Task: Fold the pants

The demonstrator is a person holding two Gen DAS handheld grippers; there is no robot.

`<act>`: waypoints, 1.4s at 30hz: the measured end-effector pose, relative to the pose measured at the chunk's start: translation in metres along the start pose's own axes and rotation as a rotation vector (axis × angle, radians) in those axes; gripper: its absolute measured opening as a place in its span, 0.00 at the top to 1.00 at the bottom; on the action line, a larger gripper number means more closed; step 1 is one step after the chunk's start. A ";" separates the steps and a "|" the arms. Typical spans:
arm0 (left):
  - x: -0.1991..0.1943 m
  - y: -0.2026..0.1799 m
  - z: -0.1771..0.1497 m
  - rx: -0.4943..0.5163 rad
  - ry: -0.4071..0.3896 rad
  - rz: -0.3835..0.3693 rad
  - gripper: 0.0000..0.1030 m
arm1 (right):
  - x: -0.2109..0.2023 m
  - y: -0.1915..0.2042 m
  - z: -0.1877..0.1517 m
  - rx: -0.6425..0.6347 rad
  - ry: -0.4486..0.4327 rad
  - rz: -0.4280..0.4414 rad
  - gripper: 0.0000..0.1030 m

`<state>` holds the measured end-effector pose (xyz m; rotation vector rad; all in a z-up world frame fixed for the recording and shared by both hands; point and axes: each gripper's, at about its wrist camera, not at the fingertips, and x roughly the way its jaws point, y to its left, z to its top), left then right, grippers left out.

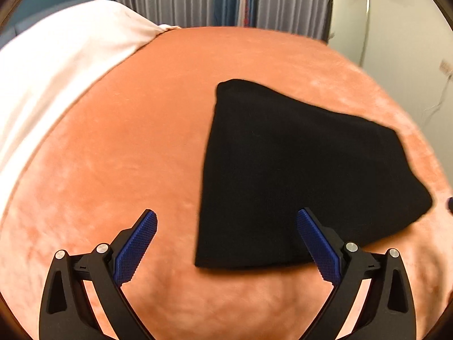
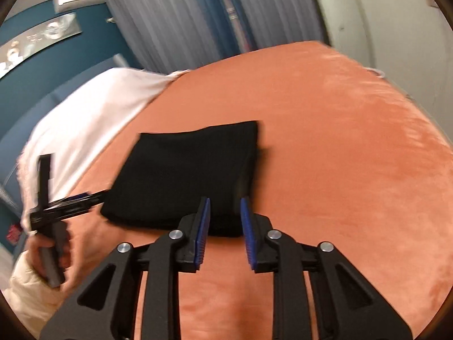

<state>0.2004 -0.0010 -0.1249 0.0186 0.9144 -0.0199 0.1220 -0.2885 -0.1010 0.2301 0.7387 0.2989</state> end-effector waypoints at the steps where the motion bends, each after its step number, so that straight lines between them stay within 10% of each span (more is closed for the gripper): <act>1: 0.010 -0.002 0.001 0.006 0.028 0.011 0.05 | 0.012 0.003 0.001 -0.014 0.024 -0.001 0.80; 3: 0.033 -0.003 -0.001 -0.009 0.079 0.003 0.05 | 0.055 -0.005 -0.004 -0.042 0.116 -0.116 0.96; 11: 0.006 -0.003 0.065 -0.004 -0.024 -0.036 0.06 | 0.034 0.015 0.075 0.015 -0.025 -0.027 0.94; 18: 0.105 -0.005 0.114 -0.012 0.133 0.055 0.05 | 0.146 -0.024 0.089 0.040 0.143 -0.252 1.00; 20: 0.124 0.007 0.107 -0.045 0.152 0.011 0.05 | 0.150 -0.046 0.082 0.137 0.122 -0.170 1.00; 30: -0.011 0.024 0.073 -0.063 -0.065 -0.098 0.05 | 0.040 0.027 0.051 -0.006 0.014 -0.135 0.95; 36: 0.021 -0.014 0.023 0.076 0.086 -0.065 0.05 | 0.074 0.000 0.013 0.053 0.079 -0.199 1.00; 42: 0.011 0.017 0.016 -0.100 0.113 -0.111 0.08 | 0.011 0.025 0.026 0.058 0.017 -0.226 0.94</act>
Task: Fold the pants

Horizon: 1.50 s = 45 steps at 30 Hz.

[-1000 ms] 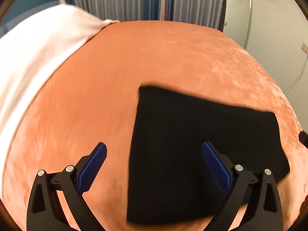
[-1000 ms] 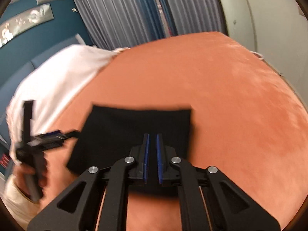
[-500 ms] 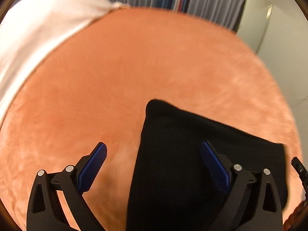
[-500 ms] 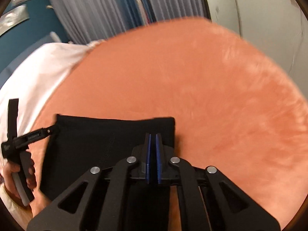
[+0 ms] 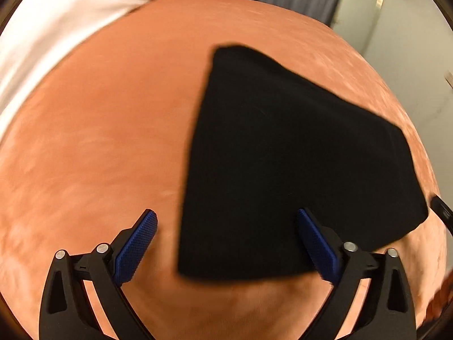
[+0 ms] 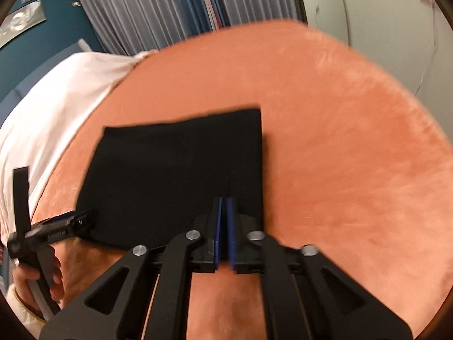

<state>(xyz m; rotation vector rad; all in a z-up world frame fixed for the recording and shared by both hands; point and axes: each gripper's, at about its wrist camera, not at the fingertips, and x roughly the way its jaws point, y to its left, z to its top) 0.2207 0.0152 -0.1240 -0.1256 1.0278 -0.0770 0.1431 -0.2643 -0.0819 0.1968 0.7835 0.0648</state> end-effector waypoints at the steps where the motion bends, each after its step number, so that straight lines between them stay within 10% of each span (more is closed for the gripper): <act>1: -0.014 -0.001 -0.003 0.003 -0.028 -0.002 0.07 | -0.013 0.001 -0.003 -0.003 -0.014 -0.001 0.94; 15: -0.162 -0.058 -0.086 0.174 -0.279 0.138 0.06 | -0.118 0.059 -0.080 -0.084 -0.132 -0.060 0.94; 40: -0.179 -0.047 -0.168 0.162 -0.228 0.137 0.05 | -0.141 0.093 -0.127 -0.112 -0.117 -0.053 0.94; 45: -0.179 -0.037 -0.174 0.124 -0.223 0.135 0.05 | -0.141 0.098 -0.132 -0.128 -0.116 -0.058 0.79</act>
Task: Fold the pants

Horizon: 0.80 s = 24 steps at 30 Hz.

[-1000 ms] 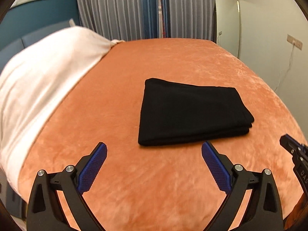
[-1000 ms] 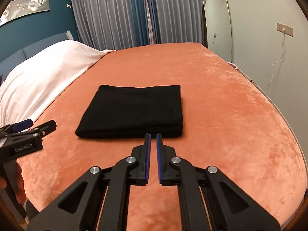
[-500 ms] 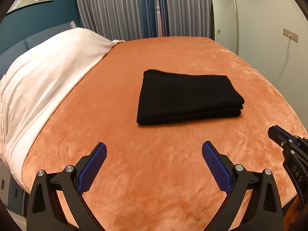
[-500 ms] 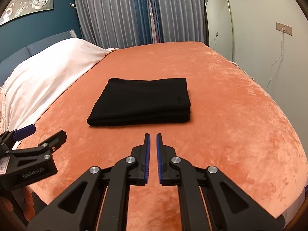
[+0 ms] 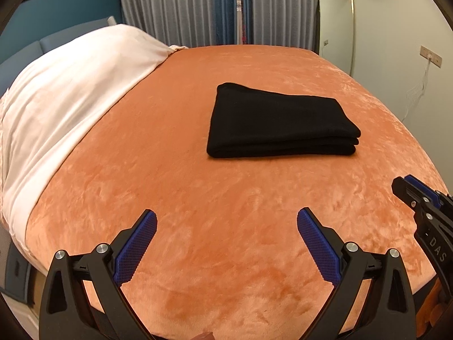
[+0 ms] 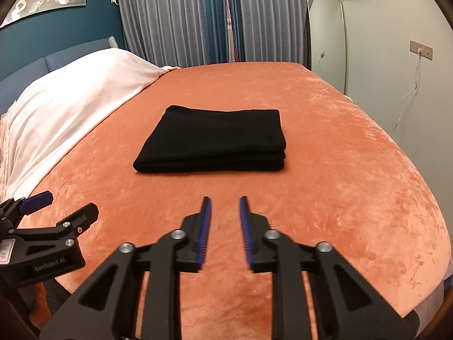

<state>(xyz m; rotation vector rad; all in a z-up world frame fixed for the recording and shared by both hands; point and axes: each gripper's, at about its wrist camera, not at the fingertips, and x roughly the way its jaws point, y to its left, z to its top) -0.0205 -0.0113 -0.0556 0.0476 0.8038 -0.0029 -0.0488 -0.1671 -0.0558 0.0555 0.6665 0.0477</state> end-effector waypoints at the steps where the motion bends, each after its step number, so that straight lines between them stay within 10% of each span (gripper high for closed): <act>1: 0.001 0.002 -0.001 -0.003 0.004 0.003 0.05 | 0.000 0.001 0.000 -0.004 0.000 -0.001 0.79; 24: -0.005 -0.013 -0.011 0.070 -0.005 0.027 0.05 | 0.002 0.002 -0.007 -0.007 0.008 -0.015 0.79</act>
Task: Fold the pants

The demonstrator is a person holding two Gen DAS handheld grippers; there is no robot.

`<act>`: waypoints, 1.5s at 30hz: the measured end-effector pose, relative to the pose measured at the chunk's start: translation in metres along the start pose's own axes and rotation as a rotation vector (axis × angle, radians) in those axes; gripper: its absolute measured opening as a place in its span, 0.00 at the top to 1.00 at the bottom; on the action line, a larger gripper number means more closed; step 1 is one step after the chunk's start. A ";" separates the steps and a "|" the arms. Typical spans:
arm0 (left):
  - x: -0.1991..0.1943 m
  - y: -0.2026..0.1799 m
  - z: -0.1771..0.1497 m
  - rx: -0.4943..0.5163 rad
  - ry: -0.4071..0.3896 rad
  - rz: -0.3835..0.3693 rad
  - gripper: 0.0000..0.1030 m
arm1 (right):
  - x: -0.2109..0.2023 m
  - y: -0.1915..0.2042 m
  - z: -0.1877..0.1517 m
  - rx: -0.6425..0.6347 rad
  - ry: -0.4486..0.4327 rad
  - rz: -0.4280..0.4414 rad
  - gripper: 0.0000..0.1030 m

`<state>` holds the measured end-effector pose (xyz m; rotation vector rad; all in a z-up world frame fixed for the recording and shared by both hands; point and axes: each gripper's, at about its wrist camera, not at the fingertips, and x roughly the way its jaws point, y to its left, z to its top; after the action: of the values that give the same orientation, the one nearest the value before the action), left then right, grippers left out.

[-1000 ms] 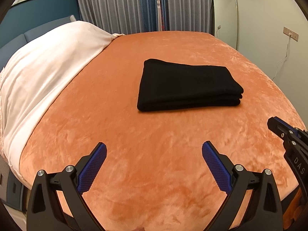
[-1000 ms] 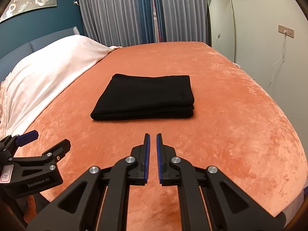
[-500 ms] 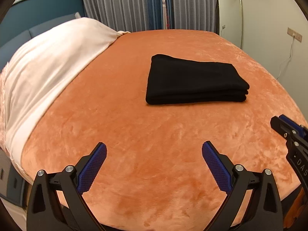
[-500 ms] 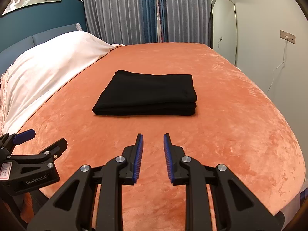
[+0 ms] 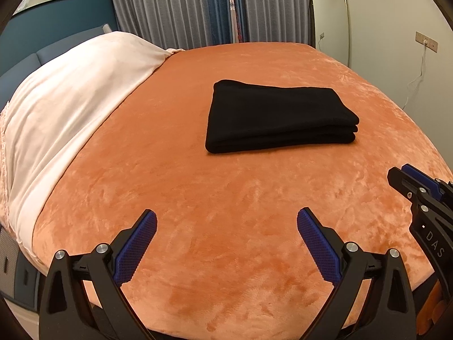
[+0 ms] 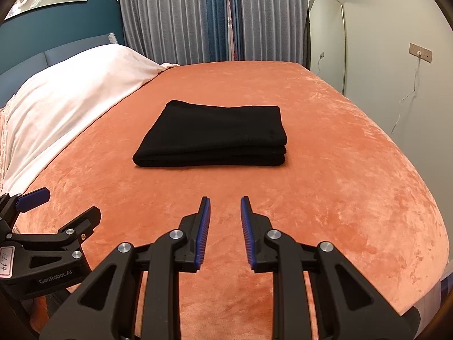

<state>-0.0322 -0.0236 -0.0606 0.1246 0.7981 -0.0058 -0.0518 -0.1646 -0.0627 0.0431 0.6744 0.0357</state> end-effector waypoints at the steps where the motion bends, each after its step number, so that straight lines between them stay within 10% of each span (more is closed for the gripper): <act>1: 0.000 -0.001 0.000 0.000 0.001 0.002 0.05 | 0.000 0.000 0.000 0.001 0.000 0.000 0.79; 45: -0.007 -0.007 0.010 -0.008 -0.029 -0.041 0.05 | -0.003 -0.005 -0.001 0.017 -0.011 -0.019 0.79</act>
<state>-0.0302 -0.0317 -0.0494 0.1004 0.7717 -0.0425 -0.0553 -0.1695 -0.0618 0.0532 0.6641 0.0111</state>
